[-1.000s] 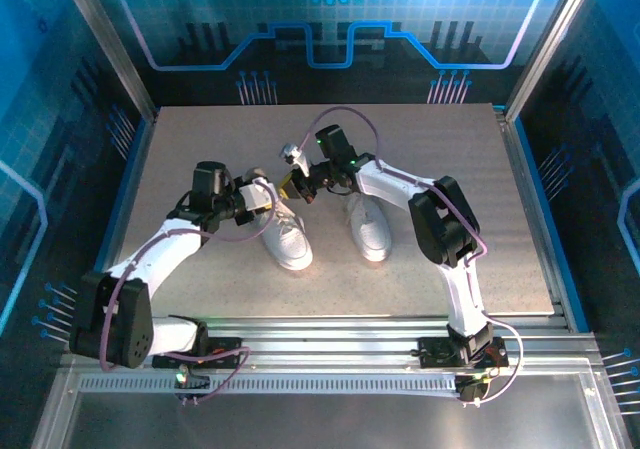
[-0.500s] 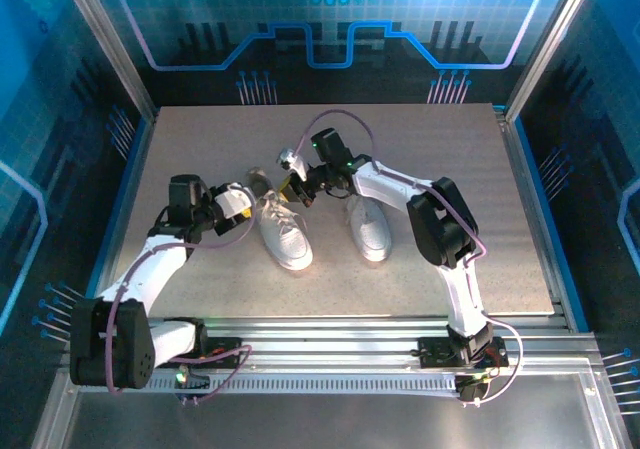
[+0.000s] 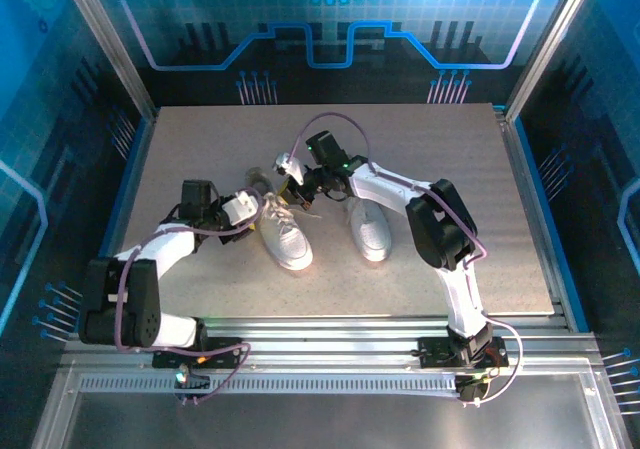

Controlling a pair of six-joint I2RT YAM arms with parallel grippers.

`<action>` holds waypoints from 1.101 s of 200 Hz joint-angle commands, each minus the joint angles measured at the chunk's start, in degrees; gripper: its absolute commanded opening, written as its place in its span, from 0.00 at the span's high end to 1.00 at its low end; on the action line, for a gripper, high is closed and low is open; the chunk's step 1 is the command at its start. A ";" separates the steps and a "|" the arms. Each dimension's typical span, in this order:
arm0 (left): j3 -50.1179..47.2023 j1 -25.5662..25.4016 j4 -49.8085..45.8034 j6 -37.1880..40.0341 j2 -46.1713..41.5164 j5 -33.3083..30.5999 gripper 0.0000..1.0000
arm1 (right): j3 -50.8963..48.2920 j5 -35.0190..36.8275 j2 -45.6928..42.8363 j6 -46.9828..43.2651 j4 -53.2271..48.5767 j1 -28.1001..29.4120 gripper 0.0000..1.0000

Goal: Tie the shoes

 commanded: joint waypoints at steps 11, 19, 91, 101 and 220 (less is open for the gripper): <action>3.25 0.48 0.69 0.66 4.29 2.40 0.44 | -0.40 1.72 -3.52 -0.57 1.67 0.80 1.00; 3.81 0.48 0.98 0.65 5.39 2.52 0.44 | -0.67 2.02 -3.79 -0.35 2.30 0.84 1.00; 4.85 0.48 0.36 0.48 6.40 2.54 0.97 | -2.28 7.19 -4.85 1.70 6.23 1.24 1.00; 4.78 0.48 -0.14 0.47 5.36 2.14 1.00 | -2.18 8.31 -4.85 2.10 6.32 1.22 1.00; 2.39 -5.55 -20.85 -10.40 -24.93 -3.69 1.00 | 5.18 7.49 -0.69 4.72 3.01 1.28 1.00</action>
